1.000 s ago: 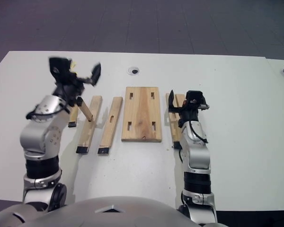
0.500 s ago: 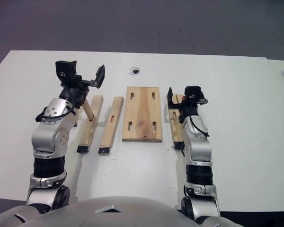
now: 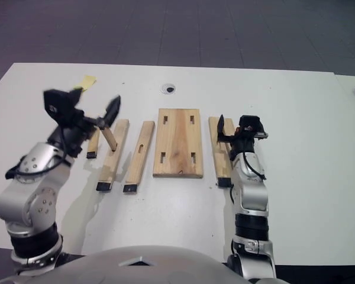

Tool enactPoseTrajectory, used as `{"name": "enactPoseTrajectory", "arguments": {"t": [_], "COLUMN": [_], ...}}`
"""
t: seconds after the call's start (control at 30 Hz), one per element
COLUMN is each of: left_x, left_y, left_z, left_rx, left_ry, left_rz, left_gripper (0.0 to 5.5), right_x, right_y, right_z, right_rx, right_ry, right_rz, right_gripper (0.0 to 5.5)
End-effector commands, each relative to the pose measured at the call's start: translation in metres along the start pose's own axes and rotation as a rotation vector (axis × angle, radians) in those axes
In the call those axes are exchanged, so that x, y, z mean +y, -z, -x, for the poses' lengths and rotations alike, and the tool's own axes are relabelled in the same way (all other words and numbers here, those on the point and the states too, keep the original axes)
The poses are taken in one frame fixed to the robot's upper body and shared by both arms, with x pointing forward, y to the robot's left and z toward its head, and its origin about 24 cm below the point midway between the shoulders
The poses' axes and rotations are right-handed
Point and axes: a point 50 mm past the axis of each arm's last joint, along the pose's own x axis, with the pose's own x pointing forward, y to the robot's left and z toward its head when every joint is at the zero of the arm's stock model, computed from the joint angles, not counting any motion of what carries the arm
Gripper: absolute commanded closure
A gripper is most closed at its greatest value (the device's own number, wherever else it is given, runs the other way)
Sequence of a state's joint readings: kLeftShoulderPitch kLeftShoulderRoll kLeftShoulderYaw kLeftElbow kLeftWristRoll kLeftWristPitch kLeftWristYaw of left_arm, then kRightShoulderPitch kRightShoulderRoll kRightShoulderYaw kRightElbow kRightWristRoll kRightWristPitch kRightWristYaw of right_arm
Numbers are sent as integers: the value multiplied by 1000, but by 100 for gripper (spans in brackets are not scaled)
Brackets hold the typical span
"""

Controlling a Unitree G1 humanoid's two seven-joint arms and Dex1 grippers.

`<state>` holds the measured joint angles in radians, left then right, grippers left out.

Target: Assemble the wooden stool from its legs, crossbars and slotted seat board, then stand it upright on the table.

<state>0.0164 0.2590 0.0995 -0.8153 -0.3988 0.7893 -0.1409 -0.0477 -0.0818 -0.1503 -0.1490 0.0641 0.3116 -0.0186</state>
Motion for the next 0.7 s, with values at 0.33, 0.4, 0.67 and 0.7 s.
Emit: {"name": "enactPoseTrajectory", "arguments": {"t": [0.33,0.4,0.67,0.7], "left_x": [27,25,20,21], "left_y": [101,107,121,123], "left_z": [71,74,73,72], "left_rx": [580,602,699,718], "left_ry": [-8,-7,49,47], "left_rz": [-115,-98,-60,-49], "left_gripper": [13,13,147,168], "right_x": [-2,-2,-2,-2], "right_y": [7,6,2,2], "right_z": [13,13,15,15], "right_rx": [17,17,3,-1], "right_ry": [33,31,39,39], "right_rz": [-14,-13,-24,-26], "right_gripper": [10,10,10,10]}}
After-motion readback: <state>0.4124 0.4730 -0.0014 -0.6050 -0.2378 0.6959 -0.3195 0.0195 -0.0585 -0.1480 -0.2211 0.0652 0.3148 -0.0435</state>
